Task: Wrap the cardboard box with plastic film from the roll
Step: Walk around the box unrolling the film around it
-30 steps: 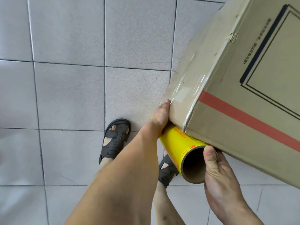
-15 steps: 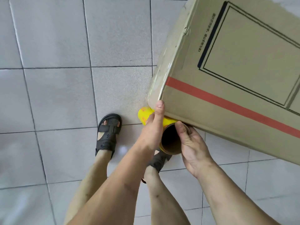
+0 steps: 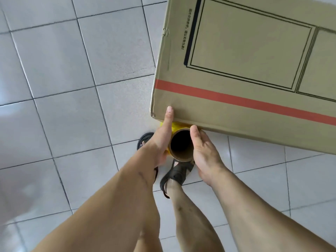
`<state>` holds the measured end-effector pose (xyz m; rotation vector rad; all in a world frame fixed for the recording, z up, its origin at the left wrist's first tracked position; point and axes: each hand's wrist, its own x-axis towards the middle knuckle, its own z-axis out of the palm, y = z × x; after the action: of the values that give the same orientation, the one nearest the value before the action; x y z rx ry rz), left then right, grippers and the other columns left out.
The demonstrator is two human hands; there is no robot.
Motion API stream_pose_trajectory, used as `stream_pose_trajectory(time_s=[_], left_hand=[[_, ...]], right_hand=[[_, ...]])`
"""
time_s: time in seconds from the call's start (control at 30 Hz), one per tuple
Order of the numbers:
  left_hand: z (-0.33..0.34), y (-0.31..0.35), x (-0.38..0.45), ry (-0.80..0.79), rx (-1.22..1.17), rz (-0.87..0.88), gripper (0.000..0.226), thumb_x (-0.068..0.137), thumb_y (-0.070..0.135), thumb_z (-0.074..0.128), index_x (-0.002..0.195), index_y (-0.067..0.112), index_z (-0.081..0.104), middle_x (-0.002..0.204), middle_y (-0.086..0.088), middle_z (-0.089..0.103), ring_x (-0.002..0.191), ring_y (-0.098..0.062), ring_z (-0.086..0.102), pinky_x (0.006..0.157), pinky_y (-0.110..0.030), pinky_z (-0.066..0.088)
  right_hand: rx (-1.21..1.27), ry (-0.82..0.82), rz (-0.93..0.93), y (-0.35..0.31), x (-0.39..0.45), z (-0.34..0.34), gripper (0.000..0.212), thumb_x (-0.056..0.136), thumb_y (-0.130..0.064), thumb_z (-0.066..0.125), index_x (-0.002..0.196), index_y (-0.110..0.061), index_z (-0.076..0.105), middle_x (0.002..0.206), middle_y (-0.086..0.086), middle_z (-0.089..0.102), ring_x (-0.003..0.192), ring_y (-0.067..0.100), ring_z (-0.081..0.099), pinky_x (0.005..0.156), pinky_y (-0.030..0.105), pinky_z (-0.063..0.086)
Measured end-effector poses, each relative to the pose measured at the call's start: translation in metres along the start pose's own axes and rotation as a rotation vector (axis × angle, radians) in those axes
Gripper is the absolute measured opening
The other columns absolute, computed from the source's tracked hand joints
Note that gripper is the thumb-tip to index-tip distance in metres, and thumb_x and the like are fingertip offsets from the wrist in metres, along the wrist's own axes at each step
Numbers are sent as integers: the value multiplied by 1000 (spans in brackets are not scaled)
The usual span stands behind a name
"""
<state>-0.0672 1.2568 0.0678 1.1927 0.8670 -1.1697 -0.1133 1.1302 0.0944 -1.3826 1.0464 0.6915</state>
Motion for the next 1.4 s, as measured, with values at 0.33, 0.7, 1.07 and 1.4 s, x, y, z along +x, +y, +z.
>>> stream_pose_trajectory(time_s=[0.33,0.7,1.07,1.4], left_hand=[[22,-6,17,87,145,48,156,34,119,56,155,20,61,154,-3,67,143,-25,62,127,-49,42],[41,-3,23,-66,225,-80,154,32,121,48,150,24,67,146,-3,74,139,-27,67,125,-54,47],[82,-28,22,54,152,-66,135,38,119,51,136,29,75,135,-3,79,129,-29,72,117,-54,53],[128,-37,13,29,9,-69,105,88,96,34,136,13,75,129,-11,82,124,-28,78,109,-45,58]], right_hand=[[61,160,42,-3,3,-11,54,80,-55,76,119,-30,50,109,-14,62,95,6,59,69,14,40],[35,105,83,4,-1,-49,53,84,-67,61,123,-31,59,127,-17,61,117,8,55,93,26,37],[-85,88,46,2,1,-89,42,92,-60,58,120,-30,65,111,-15,66,110,11,60,84,25,39],[-119,-26,72,1,10,-130,59,89,-64,59,131,-23,59,129,-5,62,108,14,55,90,26,37]])
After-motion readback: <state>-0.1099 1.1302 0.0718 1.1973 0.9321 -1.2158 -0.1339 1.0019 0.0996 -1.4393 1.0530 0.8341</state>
